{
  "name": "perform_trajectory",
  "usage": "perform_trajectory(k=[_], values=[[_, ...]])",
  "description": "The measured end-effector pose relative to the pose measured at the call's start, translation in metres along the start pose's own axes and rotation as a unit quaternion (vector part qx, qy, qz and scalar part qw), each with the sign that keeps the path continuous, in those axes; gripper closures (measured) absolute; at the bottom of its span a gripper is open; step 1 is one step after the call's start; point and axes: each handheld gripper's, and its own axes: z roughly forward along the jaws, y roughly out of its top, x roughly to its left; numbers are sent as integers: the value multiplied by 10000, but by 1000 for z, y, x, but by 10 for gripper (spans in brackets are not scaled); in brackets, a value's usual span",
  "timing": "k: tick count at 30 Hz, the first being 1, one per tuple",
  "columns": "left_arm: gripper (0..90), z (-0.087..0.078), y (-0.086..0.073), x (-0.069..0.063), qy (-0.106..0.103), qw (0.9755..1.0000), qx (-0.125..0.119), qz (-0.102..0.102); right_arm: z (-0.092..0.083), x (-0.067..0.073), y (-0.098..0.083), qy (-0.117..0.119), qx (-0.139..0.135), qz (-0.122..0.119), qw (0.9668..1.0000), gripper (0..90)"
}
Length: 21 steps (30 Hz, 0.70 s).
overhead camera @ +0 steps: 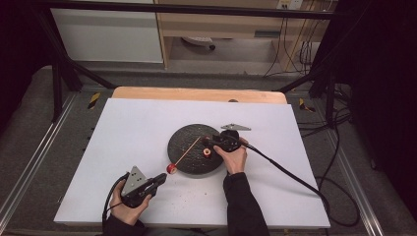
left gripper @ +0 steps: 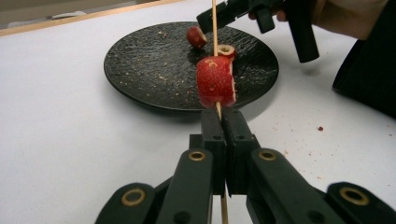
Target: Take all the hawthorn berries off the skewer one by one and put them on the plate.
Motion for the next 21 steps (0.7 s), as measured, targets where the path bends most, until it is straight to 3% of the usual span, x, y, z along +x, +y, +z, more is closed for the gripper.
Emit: perform_trajectory(k=[7,11,21], values=[[884,0,0,0,6,10000,9,-1,-25,14,4,448,-197,-16,9988,300],[884,0,0,0,10,10000,12,2,-38,22,0,611,-284,-142,9976,217],[884,1,0,1,17,10000,38,-6,-54,43,-18,926,-167,-413,9947,124]])
